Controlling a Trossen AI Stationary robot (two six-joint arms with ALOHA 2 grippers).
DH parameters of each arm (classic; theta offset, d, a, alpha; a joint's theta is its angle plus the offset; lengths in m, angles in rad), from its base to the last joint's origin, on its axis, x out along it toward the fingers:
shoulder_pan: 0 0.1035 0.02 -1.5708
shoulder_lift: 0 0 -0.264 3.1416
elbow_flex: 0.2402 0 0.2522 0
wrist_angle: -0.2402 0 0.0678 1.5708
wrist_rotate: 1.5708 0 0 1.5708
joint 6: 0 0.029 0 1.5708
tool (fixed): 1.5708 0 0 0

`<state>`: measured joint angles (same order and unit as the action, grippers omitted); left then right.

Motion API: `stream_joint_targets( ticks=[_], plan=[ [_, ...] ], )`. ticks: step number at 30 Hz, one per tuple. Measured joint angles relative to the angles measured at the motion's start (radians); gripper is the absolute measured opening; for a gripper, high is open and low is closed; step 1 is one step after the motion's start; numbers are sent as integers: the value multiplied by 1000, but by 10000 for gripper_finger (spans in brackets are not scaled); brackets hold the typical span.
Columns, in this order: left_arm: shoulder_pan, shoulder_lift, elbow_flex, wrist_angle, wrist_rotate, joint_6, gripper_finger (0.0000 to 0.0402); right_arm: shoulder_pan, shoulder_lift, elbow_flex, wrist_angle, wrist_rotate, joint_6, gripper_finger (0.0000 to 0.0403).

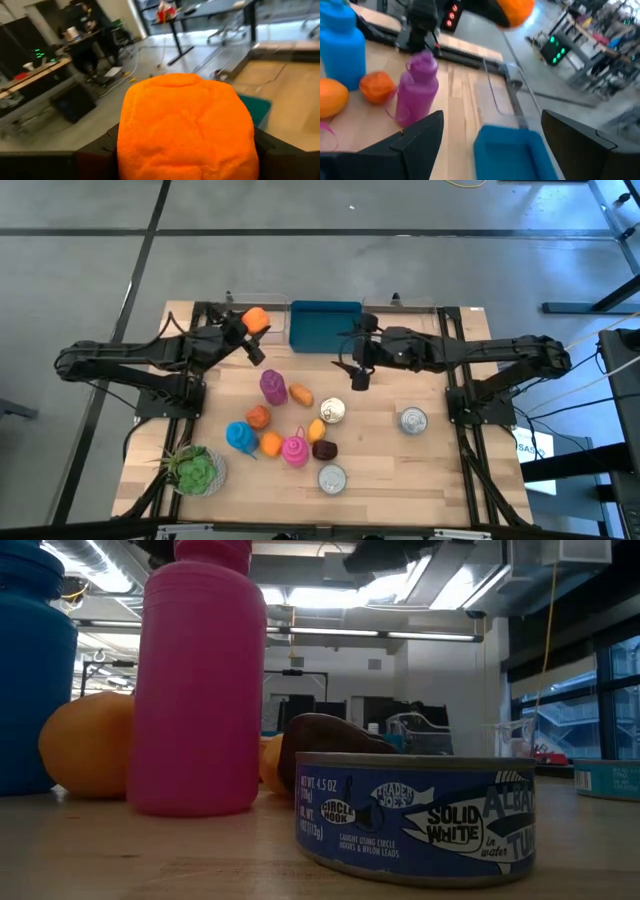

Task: Pick & Place Food Item
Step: Put the right orange into the left transparent bin

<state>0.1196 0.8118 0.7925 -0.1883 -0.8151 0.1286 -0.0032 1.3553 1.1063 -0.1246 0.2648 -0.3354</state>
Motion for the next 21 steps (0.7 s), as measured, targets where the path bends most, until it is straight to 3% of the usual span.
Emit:
stream_joint_targets(
  ticks=[6,13,21],
  plan=[
    [53,25,0,-82,-2,-51,223,-48,-36,-157,119,4,105,334],
    [172,50,0,-80,179,-73,223,-68,-148,-361,367,7,199,334],
    [317,100,0,-77,295,-115,223,-68,-260,-536,466,7,300,334]
  ],
)
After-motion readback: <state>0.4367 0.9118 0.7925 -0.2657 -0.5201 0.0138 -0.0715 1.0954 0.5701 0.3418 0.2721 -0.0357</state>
